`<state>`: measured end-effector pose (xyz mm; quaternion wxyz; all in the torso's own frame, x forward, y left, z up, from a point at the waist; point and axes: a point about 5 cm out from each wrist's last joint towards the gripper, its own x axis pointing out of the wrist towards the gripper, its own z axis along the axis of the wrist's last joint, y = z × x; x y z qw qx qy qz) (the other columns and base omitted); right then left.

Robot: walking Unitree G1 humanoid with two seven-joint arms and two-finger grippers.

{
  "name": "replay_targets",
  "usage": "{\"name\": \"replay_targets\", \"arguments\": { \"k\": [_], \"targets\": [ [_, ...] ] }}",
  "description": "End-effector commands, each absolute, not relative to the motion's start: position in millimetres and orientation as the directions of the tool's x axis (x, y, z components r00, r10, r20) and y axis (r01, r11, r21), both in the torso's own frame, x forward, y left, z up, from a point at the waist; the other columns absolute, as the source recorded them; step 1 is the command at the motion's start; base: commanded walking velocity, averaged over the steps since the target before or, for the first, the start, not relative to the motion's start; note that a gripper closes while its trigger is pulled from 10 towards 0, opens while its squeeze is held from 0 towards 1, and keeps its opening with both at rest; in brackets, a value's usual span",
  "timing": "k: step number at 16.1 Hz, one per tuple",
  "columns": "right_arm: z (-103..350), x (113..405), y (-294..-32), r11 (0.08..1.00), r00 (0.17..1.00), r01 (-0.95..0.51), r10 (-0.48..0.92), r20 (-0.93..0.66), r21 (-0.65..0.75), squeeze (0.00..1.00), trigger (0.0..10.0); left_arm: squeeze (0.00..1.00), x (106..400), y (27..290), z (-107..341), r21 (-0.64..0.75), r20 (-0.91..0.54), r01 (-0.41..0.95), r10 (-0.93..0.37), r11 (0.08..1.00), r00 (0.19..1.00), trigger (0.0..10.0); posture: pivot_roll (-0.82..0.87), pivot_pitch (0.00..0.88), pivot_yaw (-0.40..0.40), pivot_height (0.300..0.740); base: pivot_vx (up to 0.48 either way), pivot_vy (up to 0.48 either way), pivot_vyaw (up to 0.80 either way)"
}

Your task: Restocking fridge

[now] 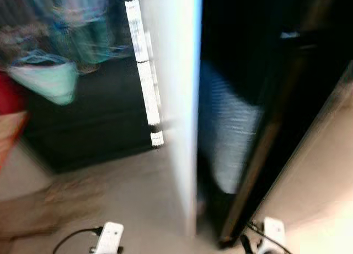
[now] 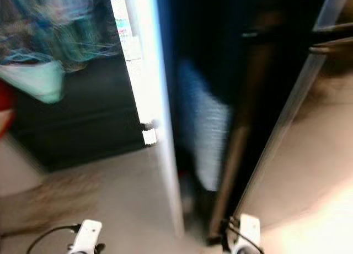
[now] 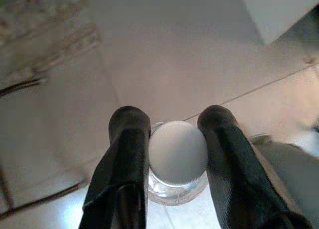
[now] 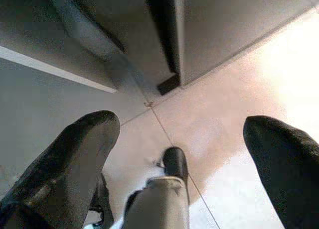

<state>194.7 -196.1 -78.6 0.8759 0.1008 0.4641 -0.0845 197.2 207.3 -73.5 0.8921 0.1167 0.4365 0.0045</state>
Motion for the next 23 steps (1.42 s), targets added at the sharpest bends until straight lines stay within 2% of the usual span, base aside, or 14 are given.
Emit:
{"name": "replay_targets", "arguments": {
  "k": [1,7,16,23],
  "targets": [
    [-82.5,189.4,-188.1,0.966,0.534,0.232,-0.029,-0.845,0.114,0.00,10.0,0.00,188.1,213.9,-77.4,0.221,-0.801,0.094,0.126,0.971,0.585,10.0,0.08,0.000,0.061,0.740,0.000,0.000,-0.80],
    [-82.5,189.4,-188.1,0.967,0.530,0.228,-0.025,-0.848,0.114,0.00,10.0,0.00,187.5,214.1,-77.7,0.213,-0.802,0.068,0.135,0.975,0.582,10.0,0.09,0.000,0.058,0.740,0.000,0.000,-0.80],
    [-82.1,190.3,-187.9,0.958,0.538,0.260,-0.037,-0.842,0.124,0.00,10.0,0.00,187.2,214.6,-78.0,0.197,-0.808,0.045,0.136,0.979,0.574,10.0,0.09,0.000,0.060,0.740,0.000,0.293,0.00],
    [-82.3,190.0,-188.1,0.963,0.531,0.243,-0.036,-0.847,0.112,0.00,10.0,0.00,187.3,214.6,-78.0,0.199,-0.809,0.052,0.134,0.979,0.573,10.0,0.09,0.000,0.062,0.740,0.000,0.206,-0.80]
  ]
}}
